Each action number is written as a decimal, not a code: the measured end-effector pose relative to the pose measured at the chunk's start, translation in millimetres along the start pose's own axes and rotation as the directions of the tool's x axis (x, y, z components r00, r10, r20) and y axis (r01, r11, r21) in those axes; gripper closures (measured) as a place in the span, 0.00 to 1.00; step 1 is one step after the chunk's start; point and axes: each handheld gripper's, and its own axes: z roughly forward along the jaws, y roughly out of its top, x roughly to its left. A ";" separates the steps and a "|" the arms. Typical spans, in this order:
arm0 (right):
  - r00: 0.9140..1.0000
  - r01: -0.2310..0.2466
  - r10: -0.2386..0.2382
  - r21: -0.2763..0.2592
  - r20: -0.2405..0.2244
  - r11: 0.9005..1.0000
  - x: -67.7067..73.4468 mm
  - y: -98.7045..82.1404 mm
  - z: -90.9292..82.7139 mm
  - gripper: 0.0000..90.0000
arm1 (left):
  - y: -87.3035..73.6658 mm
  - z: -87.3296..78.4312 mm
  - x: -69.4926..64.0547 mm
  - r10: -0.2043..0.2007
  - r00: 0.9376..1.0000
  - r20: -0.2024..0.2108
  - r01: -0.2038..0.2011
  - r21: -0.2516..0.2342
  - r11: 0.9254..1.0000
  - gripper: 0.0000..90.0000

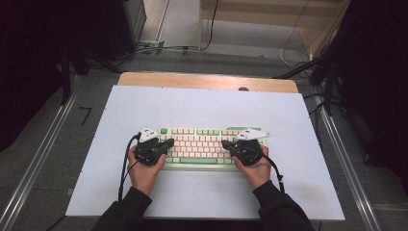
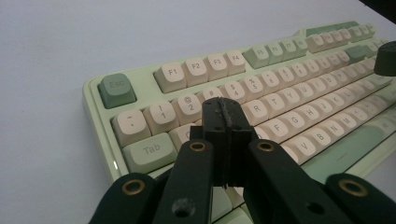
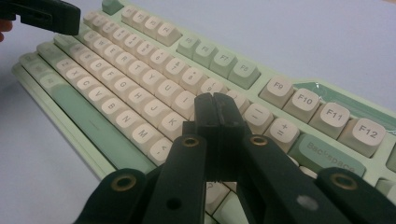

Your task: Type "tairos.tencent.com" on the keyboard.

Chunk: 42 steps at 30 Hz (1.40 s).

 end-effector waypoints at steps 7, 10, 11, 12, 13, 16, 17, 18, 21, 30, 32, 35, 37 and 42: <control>1.000 -0.001 0.001 0.007 -0.007 1.000 4.3 2.7 4.3 0.98 | 0.7 1.6 -0.5 -0.007 1.000 0.018 0.007 -0.012 1.000 1.00; 1.000 0.005 -0.005 0.009 -0.012 1.000 6.4 3.9 8.5 0.98 | 1.2 3.3 -0.2 -0.008 1.000 0.024 0.008 -0.006 1.000 1.00; 1.000 0.004 -0.004 0.010 -0.014 1.000 6.9 4.4 9.6 0.98 | 1.4 3.7 -0.2 -0.008 1.000 0.024 0.008 -0.006 1.000 1.00; 1.000 0.010 -0.009 0.008 -0.014 1.000 7.7 5.1 12.2 0.98 | 1.6 3.9 -0.4 -0.007 1.000 0.024 0.007 -0.006 1.000 1.00; 1.000 0.010 -0.009 0.009 -0.016 1.000 8.2 5.2 13.1 0.98 | 1.6 4.1 -0.5 -0.007 1.000 0.023 0.007 -0.006 1.000 1.00; 1.000 0.013 -0.013 0.013 -0.016 1.000 9.1 5.5 15.4 0.98 | 1.8 4.3 -0.5 -0.007 1.000 0.024 0.007 -0.007 1.000 1.00; 1.000 0.011 -0.011 0.013 -0.017 1.000 9.4 5.9 16.2 0.98 | 1.8 4.1 -0.4 -0.008 1.000 0.020 0.008 -0.006 1.000 1.00; 1.000 0.014 -0.014 0.011 -0.016 1.000 9.8 7.3 18.5 0.98 | 1.8 4.1 -0.2 -0.009 1.000 0.017 0.009 -0.003 1.000 1.00; 1.000 0.013 -0.013 0.013 -0.019 1.000 10.1 8.6 20.7 0.98 | 1.7 3.9 0.0 -0.011 1.000 0.016 0.011 -0.002 1.000 1.00; 1.000 0.019 -0.018 0.024 -0.021 1.000 11.2 13.0 31.0 0.98 | 2.3 3.0 -0.4 -0.010 1.000 0.015 0.010 -0.020 1.000 1.00; 0.999 0.025 -0.025 0.028 -0.024 0.999 12.4 13.6 33.9 0.98 | 2.3 3.4 -0.2 -0.010 1.000 0.015 0.010 -0.023 1.000 1.00; 0.999 0.031 -0.030 0.042 -0.028 0.999 13.8 13.7 38.3 0.98 | 2.3 4.0 -0.7 -0.010 1.000 0.017 0.011 -0.026 1.000 1.00; 0.999 0.034 -0.033 0.041 -0.028 0.999 13.8 14.0 40.1 0.98 | 2.5 4.0 -0.5 -0.011 1.000 0.017 0.012 -0.028 1.000 1.00; 0.999 0.032 -0.030 0.039 -0.027 0.999 13.4 15.3 41.0 0.98 | 2.5 4.8 0.3 -0.016 1.000 0.013 0.016 -0.031 0.999 1.00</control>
